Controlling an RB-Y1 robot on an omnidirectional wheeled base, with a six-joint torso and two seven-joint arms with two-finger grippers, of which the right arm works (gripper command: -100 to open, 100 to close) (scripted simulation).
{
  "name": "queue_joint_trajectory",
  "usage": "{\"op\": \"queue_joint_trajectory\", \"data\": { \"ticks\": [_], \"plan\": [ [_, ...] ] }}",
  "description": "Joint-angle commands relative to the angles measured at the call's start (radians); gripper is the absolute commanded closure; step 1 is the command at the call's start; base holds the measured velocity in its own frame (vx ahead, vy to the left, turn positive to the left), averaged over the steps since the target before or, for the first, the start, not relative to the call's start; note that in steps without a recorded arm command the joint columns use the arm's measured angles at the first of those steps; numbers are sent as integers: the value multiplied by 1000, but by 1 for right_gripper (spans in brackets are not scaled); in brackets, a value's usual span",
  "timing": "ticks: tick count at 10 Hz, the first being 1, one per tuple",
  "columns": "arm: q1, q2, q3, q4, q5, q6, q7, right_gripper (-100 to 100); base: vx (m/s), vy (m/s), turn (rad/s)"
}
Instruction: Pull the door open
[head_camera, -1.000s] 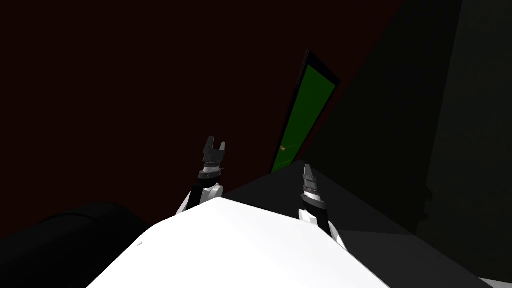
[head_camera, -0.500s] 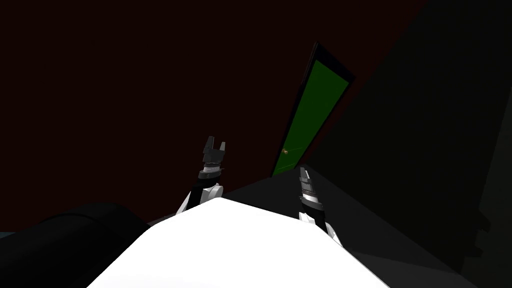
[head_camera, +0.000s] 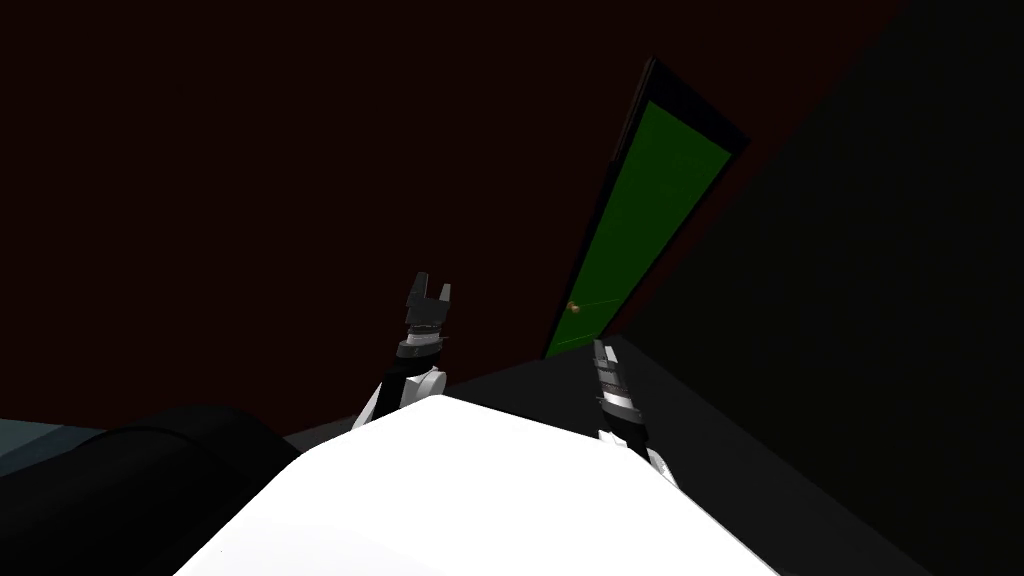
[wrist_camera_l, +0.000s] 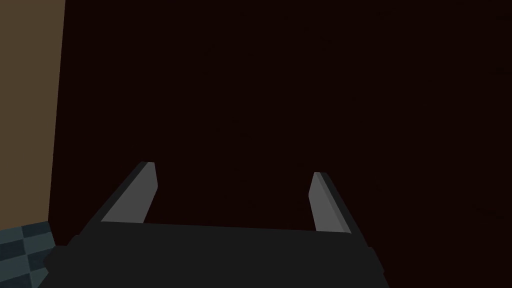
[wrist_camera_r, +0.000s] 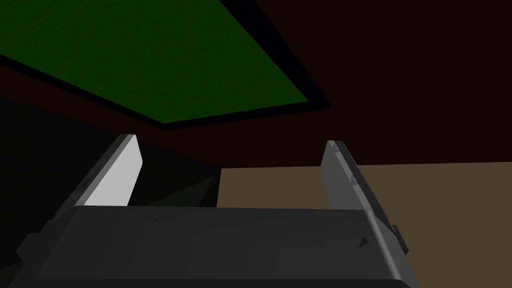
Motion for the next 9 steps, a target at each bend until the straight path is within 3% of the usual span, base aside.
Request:
{"op": "queue_joint_trajectory", "data": {
  "ticks": [1, 9],
  "plan": [
    [-2, -1, -4, 29, 12, -9, 27, -100, 77, -103, 81],
    [-20, -7, -29, 195, 84, -53, 178, -100, 83, -112, 135]
  ]
}}
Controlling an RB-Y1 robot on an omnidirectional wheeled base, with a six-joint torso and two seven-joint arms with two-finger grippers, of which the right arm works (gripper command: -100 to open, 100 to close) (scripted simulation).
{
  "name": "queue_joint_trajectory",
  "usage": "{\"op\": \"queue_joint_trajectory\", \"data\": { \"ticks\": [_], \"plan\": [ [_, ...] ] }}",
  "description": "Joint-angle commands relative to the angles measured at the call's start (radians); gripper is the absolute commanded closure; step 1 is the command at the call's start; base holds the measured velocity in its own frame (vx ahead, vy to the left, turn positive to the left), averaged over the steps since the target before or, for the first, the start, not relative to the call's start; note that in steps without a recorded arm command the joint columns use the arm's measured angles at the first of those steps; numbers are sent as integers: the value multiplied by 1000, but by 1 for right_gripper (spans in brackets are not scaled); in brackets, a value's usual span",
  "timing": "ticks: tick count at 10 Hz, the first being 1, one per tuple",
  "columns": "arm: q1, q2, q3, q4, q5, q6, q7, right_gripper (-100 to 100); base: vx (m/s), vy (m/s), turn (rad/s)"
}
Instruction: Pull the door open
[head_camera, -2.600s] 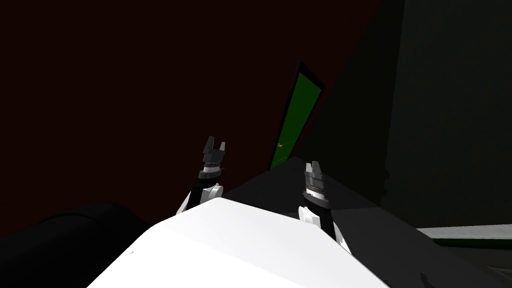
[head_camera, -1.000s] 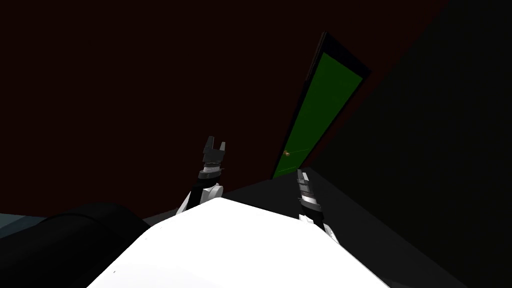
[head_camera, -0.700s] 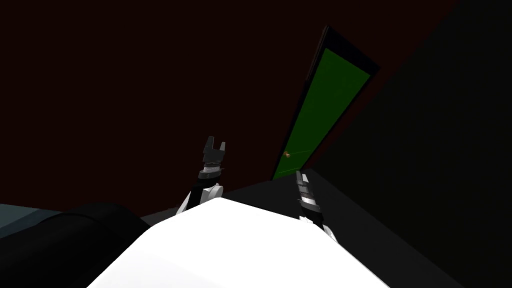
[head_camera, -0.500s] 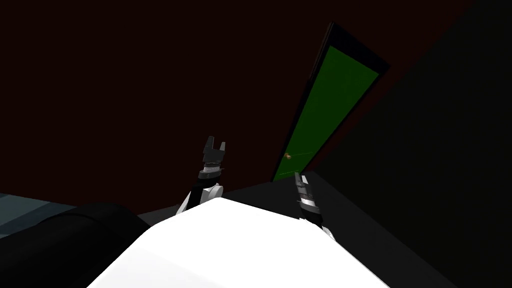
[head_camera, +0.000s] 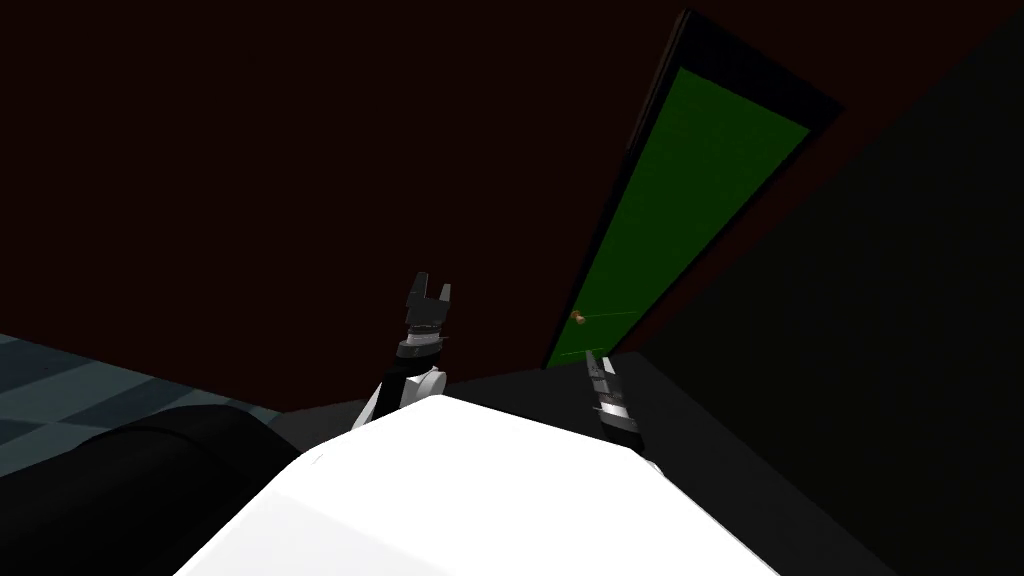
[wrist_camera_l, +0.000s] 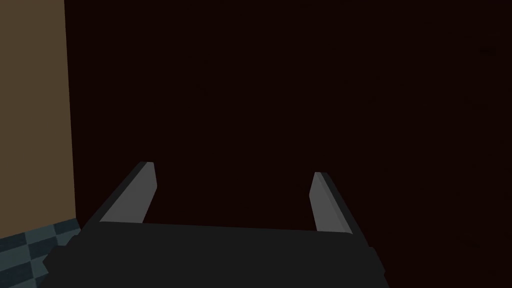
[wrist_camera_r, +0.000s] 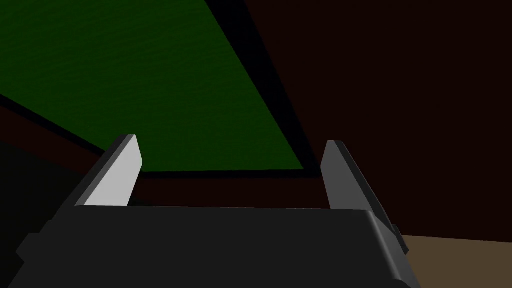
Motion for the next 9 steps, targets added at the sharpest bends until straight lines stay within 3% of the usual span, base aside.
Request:
{"op": "queue_joint_trajectory", "data": {
  "ticks": [1, 9],
  "plan": [
    [1, 0, -3, 21, 13, -5, 29, -100, 63, -123, 89],
    [-17, -2, -28, 190, 86, -50, 182, -100, 74, -134, 135]
  ]
}}
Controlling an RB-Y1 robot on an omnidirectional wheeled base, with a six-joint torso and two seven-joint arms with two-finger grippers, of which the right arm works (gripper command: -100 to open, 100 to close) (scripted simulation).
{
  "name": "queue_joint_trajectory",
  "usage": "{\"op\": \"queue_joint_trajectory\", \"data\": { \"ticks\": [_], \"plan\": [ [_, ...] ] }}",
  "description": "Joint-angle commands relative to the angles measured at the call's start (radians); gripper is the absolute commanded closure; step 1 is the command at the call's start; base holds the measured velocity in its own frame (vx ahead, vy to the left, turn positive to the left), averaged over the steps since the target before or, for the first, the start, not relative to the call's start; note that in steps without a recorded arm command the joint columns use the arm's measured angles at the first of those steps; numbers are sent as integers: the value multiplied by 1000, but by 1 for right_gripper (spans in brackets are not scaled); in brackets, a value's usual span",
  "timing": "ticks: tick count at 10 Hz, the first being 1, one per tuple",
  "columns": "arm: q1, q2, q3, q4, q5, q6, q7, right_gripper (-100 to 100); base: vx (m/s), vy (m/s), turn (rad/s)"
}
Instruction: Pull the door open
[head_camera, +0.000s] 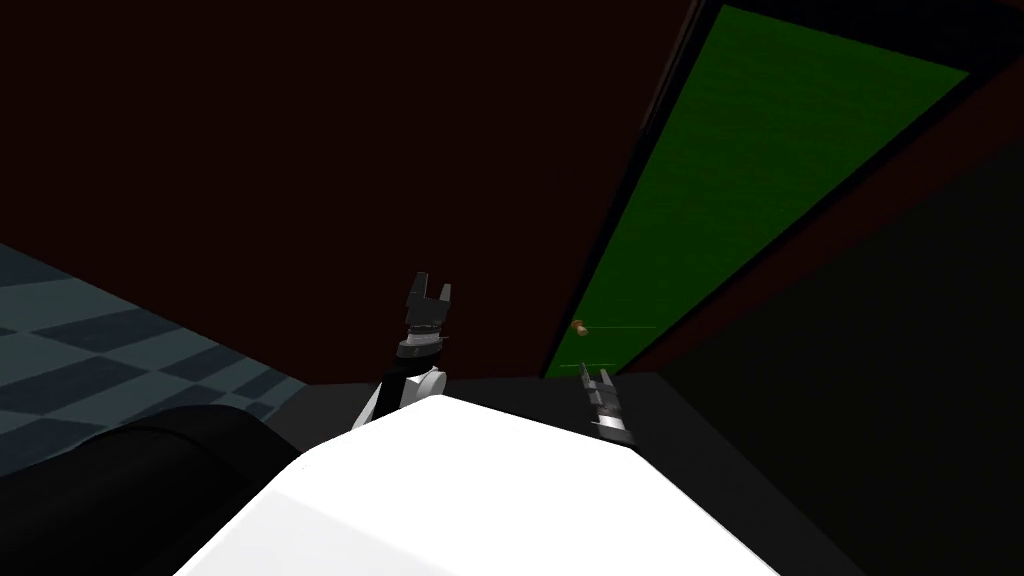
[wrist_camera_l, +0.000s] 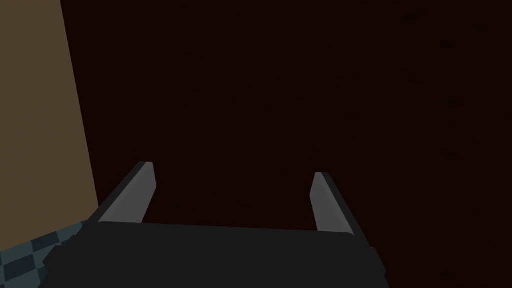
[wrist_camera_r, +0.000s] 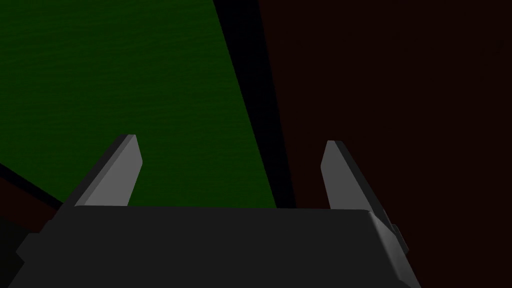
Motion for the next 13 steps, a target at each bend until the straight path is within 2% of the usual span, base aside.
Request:
{"op": "queue_joint_trajectory", "data": {
  "ticks": [1, 13],
  "plan": [
    [-6, -2, -5, 29, 10, -8, 24, -100, 61, -122, 94],
    [-31, 1, -41, 269, 114, -71, 242, -100, 77, -156, 128]
  ]
}}
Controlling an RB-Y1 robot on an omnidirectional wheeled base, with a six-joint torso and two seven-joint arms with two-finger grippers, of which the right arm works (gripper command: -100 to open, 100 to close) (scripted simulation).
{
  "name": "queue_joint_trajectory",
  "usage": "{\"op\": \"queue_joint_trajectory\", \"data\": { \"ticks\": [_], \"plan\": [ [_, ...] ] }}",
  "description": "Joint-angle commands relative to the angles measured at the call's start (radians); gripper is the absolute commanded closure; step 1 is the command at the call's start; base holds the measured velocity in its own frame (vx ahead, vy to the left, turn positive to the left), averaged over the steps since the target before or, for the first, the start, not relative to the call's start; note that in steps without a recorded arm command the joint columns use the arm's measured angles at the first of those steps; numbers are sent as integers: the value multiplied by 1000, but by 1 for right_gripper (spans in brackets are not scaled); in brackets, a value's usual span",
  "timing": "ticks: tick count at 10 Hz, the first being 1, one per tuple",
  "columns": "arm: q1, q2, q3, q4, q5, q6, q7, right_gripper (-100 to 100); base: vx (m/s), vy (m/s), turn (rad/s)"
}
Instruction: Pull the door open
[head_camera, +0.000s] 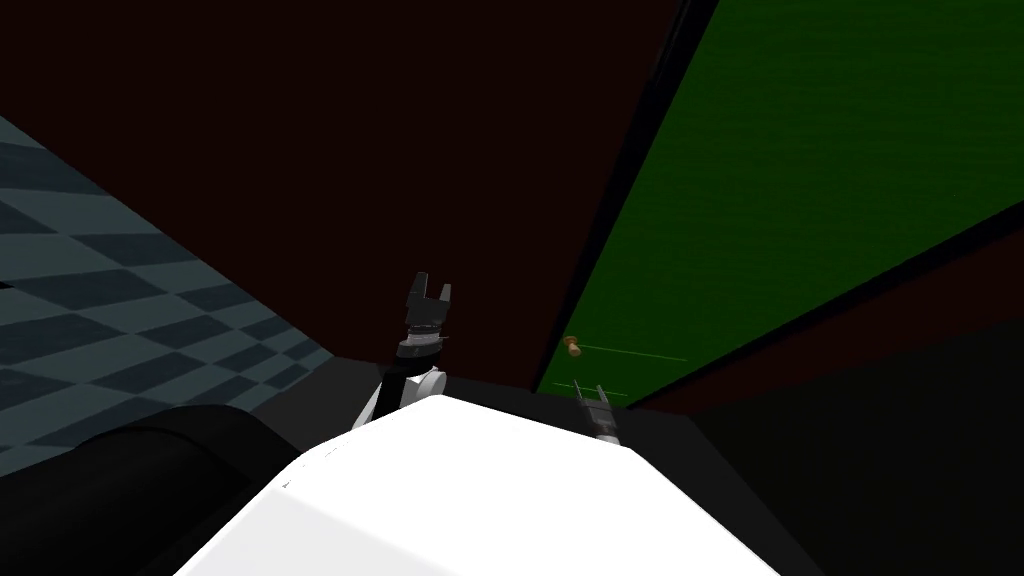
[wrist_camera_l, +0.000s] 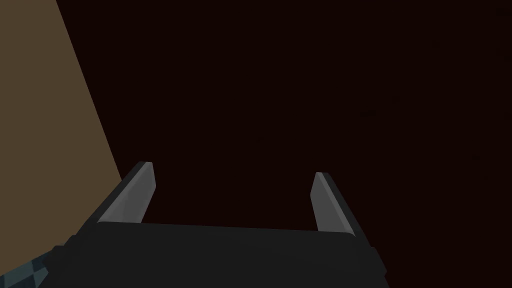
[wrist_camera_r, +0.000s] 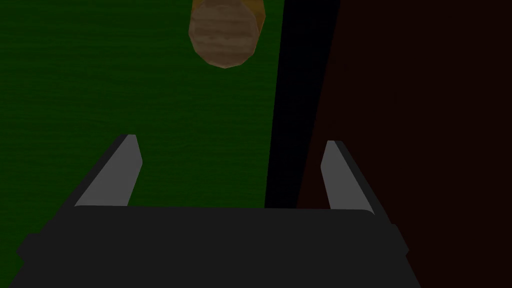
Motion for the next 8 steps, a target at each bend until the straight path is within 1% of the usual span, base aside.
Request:
{"op": "queue_joint_trajectory", "data": {
  "ticks": [1, 2, 3, 4, 5, 6, 8],
  "plan": [
    [0, 0, 0, 0, 0, 0, 0, -100, 28, -95, 32],
    [-10, -17, -22, 37, -15, -19, 0, -100, 83, 82, 165],
    [-10, -17, -22, 37, -15, -19, 0, -100, 103, 111, 102],
    [-15, -27, -36, 60, -25, -31, -2, -100, 104, 93, 109],
    [-19, -33, -44, 73, -30, -37, -3, -100, 117, 69, 106],
    [-25, -45, -60, 99, -42, -51, -5, -100, 152, 61, 175],
    [-32, -57, -76, 126, -54, -65, -7, -100, 145, 28, 92]
  ]
}}
